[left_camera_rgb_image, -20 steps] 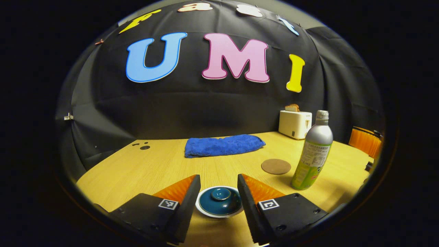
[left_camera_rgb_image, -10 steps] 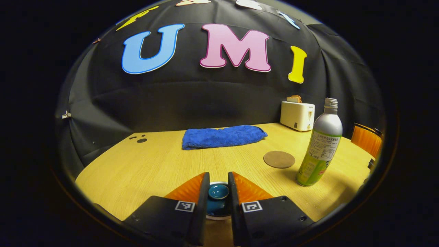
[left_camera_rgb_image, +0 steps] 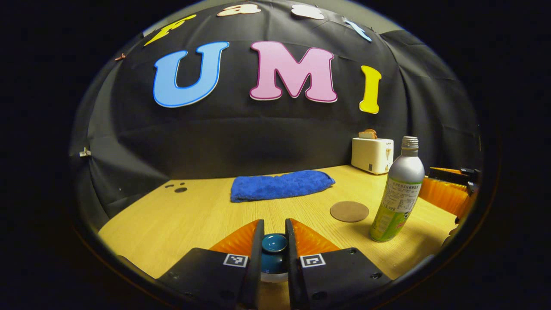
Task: Open the teacup lid with one hand, grasp the water bottle and pour water into the teacup with the other hand; after pouring, place the water bottle on the coaster and then close the teacup lid.
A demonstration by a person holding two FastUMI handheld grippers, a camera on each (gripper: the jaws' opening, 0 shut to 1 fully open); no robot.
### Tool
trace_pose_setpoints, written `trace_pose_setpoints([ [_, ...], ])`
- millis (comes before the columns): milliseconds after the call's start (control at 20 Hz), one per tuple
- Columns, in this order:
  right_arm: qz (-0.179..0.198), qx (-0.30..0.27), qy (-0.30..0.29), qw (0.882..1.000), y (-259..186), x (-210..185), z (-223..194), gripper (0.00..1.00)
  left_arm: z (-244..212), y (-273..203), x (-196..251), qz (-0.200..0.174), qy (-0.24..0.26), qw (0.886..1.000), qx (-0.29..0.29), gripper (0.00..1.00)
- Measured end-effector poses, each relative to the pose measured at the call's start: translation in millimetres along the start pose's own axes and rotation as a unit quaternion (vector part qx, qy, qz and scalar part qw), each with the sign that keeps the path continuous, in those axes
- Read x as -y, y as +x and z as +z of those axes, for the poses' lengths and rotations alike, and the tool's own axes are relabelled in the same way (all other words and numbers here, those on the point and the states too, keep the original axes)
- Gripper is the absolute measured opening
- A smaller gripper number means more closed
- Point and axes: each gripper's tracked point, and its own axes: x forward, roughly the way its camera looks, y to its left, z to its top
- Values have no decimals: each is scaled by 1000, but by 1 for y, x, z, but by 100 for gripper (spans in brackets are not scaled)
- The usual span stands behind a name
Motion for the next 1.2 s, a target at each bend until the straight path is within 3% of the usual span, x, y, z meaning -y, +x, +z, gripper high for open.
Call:
trace_pose_setpoints([
  [250,5,-7,-6,1000,23,-1,-7,99,23,-10,-5,1,-21,999,34,30],
  [700,-22,-33,-9,999,63,5,-28,99,8,-25,-30,15,-43,999,23,30],
  [850,-19,-37,-15,999,69,3,-32,85,3,-33,-35,16,-49,998,22,32],
  [1050,-6,-53,-71,996,71,-3,-29,81,2,-47,-40,19,-52,998,23,30],
  [1200,7,-59,-169,984,76,-10,-27,80,1,-55,-48,27,-55,998,28,30],
])
